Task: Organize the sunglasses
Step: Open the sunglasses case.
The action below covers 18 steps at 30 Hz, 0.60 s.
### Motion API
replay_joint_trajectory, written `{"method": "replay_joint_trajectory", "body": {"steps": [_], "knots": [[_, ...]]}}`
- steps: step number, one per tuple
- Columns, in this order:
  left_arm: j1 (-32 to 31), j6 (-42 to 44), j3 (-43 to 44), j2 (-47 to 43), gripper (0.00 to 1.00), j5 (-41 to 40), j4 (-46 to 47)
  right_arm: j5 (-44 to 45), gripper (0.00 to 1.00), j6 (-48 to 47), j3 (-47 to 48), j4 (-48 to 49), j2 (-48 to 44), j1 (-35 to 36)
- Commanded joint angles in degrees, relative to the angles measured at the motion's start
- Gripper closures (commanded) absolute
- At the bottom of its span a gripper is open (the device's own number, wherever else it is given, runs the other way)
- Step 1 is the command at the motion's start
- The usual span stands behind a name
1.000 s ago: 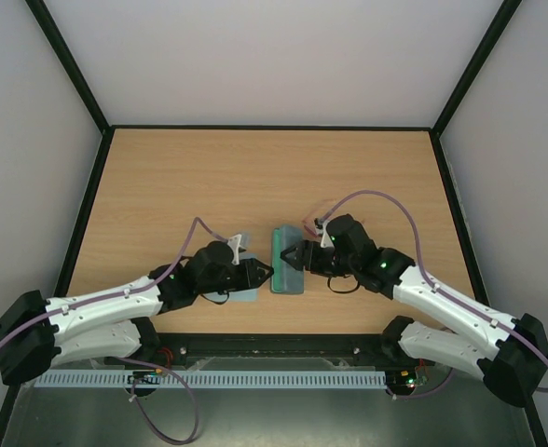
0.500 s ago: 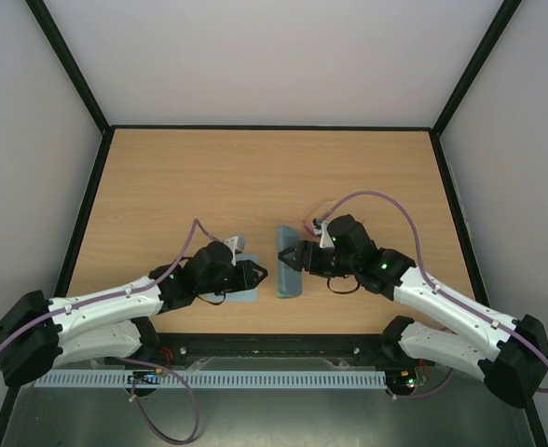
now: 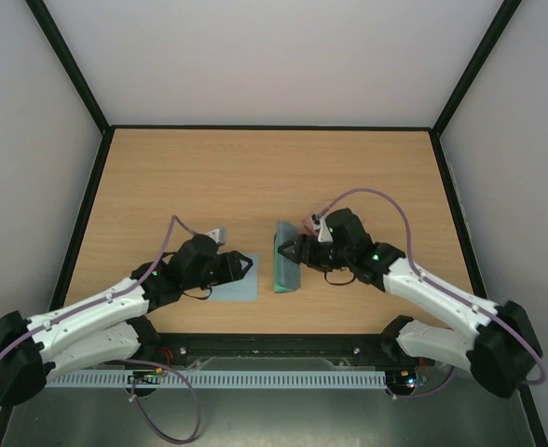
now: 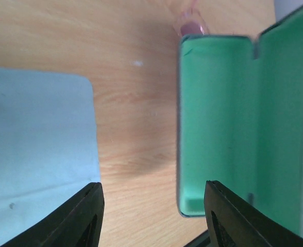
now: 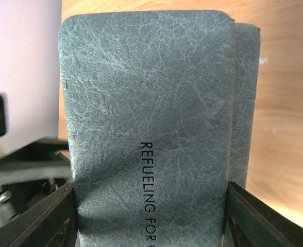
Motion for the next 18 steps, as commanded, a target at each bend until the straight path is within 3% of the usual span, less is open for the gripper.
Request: {"method": "replay_joint_trajectory", "body": {"steps": [1,8,14,18], "knots": [[5.0,3.4,2.1,-5.1,0.43,-0.8,-7.9,-10.5,0.64,-1.6,2.4,11.7,10.8,-6.1],[10.4,4.9,2.0,-11.3,0.42,0.4,-13.2,-27.2,0.64,-4.7,13.2,20.8,33.3,-9.1],[10.9,5.0,1.6,-12.6,0.42,0.6,-14.0,-29.4,0.61,-4.8,18.4,24.5,42.1,-9.2],[11.1,5.0,0.2,-12.1,0.42,1.0,-12.8,-28.3,0.51,-9.8,24.4,17.4,48.7,-9.2]]}}
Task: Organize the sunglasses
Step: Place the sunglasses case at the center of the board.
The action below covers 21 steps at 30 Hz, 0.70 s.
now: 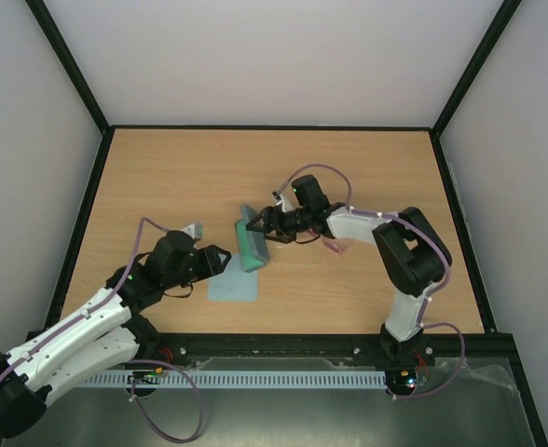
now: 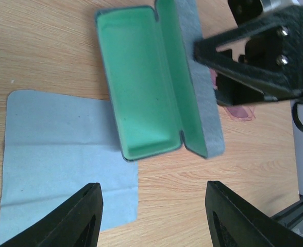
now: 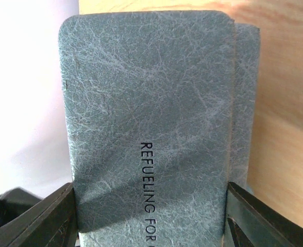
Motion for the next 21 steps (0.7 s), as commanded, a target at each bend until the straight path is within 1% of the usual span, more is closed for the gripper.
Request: {"method": "replay_joint_trajectory", "body": {"steps": [1,2,4,5,8,14,16,17,21], "knots": [[0.5,1.0,-0.9,0.2,0.42,1.1,-0.2,-2.9,0.46,-6.2,7.3,-4.8,5.9,-0.1],[0.5,1.0,-1.1,0.5,0.42,1.2,0.1,-2.4,0.41,-6.9,8.2,-6.3,6.6,-0.1],[0.6,1.1,-1.3,0.7,0.42,1.3,0.4,-1.1,0.37,-8.6,9.2,-9.2,7.4,-0.1],[0.6,1.2,-1.6,0.8,0.42,1.4,0.7,-0.6,0.33,-9.2,9.5,-10.5,7.5,-0.1],[0.7,1.4,-1.9,1.3,0.42,1.5,1.3,0.4,0.31,-11.0,10.6,-13.6,7.5,-0.1],[0.8,1.6,-2.4,3.1,0.42,2.5,3.3,3.8,0.18,-15.5,11.8,-19.6,6.4,-0.1],[0.8,1.7,-2.3,3.7,0.42,2.8,3.6,4.6,0.08,-16.4,11.9,-20.9,6.2,-0.2],[0.8,1.8,-2.3,4.2,0.42,2.8,3.7,5.1,0.06,-16.9,12.1,-21.8,6.3,-0.1],[0.8,1.8,-2.0,4.8,0.42,3.0,4.2,6.3,0.06,-17.8,12.5,-23.7,5.5,-0.1]]}}
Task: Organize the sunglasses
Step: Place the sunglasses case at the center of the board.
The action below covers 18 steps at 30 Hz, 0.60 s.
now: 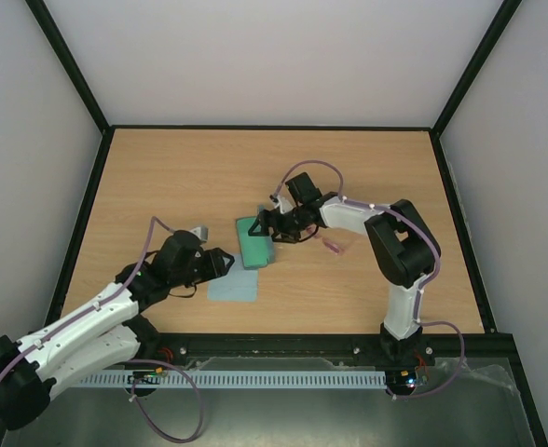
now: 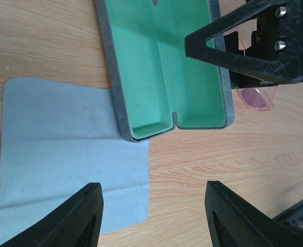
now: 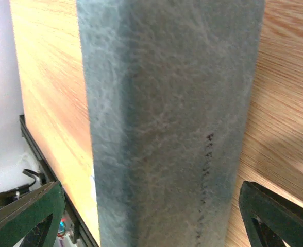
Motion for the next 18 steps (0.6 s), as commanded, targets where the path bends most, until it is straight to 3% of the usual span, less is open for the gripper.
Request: {"method": "replay_joint_trajectory", "body": {"steps": [1,8,18], "knots": [[0.3,0.6,-0.3,0.7,0.42,1.0,1.4,2.3,0.06,-3.0,2.0,-6.4,-2.1,-0.1],[0.3,0.8,-0.3,1.4,0.42,1.1,1.6,18.3,0.12,-8.6,8.4,-20.2,-4.7,3.6],[0.3,0.6,-1.2,0.3,0.43,1.1,1.5,43.5,0.35,-12.5,23.9,-37.3,4.0,12.0]]}}
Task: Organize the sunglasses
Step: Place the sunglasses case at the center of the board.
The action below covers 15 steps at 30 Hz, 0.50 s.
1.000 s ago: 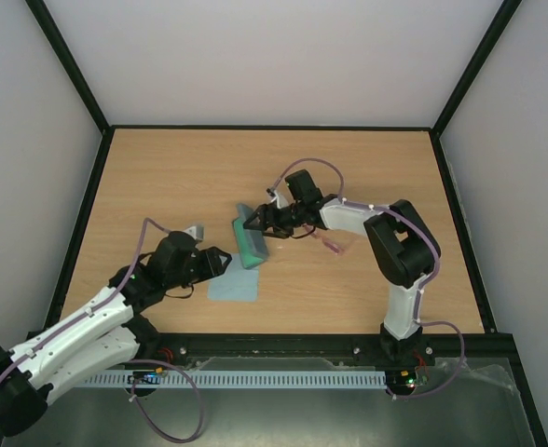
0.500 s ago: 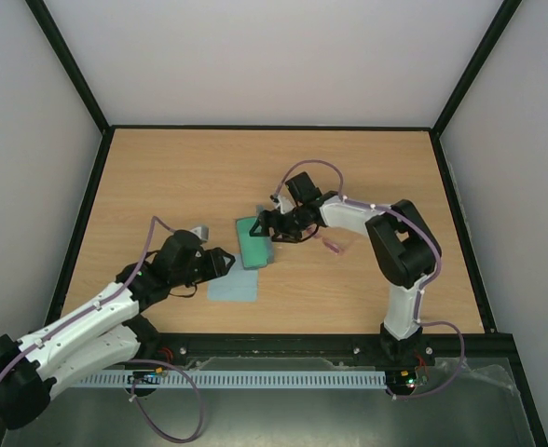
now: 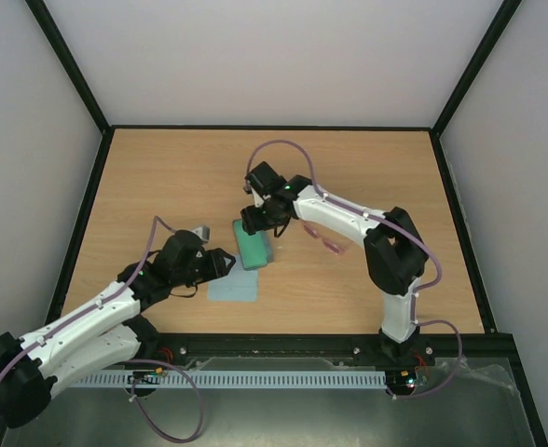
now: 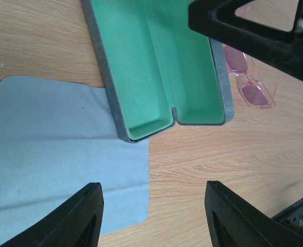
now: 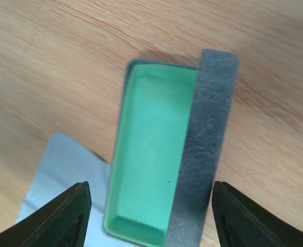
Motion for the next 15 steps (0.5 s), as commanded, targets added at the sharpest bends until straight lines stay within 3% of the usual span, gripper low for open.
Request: {"method": "replay_joint_trajectory", "body": {"steps": [1,5,8,11,15], "knots": [[0.3,0.4,-1.1,-1.5,0.43,0.3,0.0,14.2,0.37,-1.9,5.7,-13.2,5.4,1.5],[0.3,0.0,-1.8,-2.8,0.43,0.1,-0.3,19.5,0.43,-1.7,9.1,-17.3,8.0,2.1],[0.3,-0.2,-2.4,-3.1,0.43,0.2,-0.2,20.4,0.52,-2.2,10.8,-18.5,9.5,2.2],[0.3,-0.2,-2.6,-3.3,0.43,0.4,-0.2,21.5,0.69,-2.5,12.7,-18.6,10.5,2.2],[0.3,-0.1,-2.6,-3.9,0.43,0.4,-0.7,22.3,0.76,-3.7,16.2,-18.0,11.0,2.3]]}}
